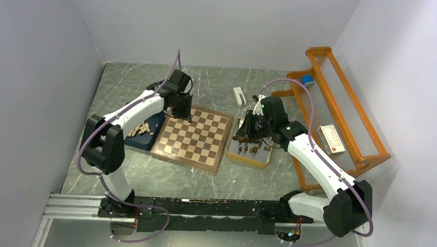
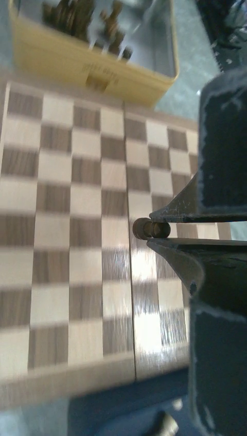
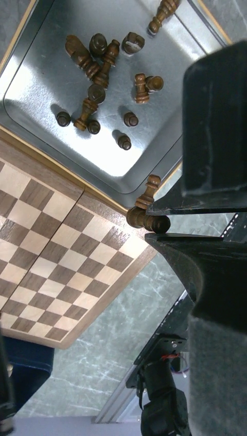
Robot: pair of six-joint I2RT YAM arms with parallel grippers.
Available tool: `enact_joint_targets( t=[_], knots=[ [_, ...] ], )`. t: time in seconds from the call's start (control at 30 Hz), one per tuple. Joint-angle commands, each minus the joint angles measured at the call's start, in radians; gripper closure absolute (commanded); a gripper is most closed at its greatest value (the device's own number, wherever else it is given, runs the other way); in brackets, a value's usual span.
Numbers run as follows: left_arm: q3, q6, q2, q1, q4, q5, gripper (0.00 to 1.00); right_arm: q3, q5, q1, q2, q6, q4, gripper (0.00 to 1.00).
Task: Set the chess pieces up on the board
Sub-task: Place the chess piece on the chessboard.
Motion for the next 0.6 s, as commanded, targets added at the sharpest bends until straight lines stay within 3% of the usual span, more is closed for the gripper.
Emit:
enact_joint_targets(
  t=[0.0,0.57],
  knots=[
    [0.073,0.045,0.062,0.082,-0.110,-0.088,0.89,0.028,0.037,0.005,-0.023,-0.040,-0.032,1.00],
    [0.270,0.089,0.275,0.153,-0.137,-0.228,0.87,0.017,0.043,0.007,-0.049,-0.037,-0.037,1.00]
  ],
)
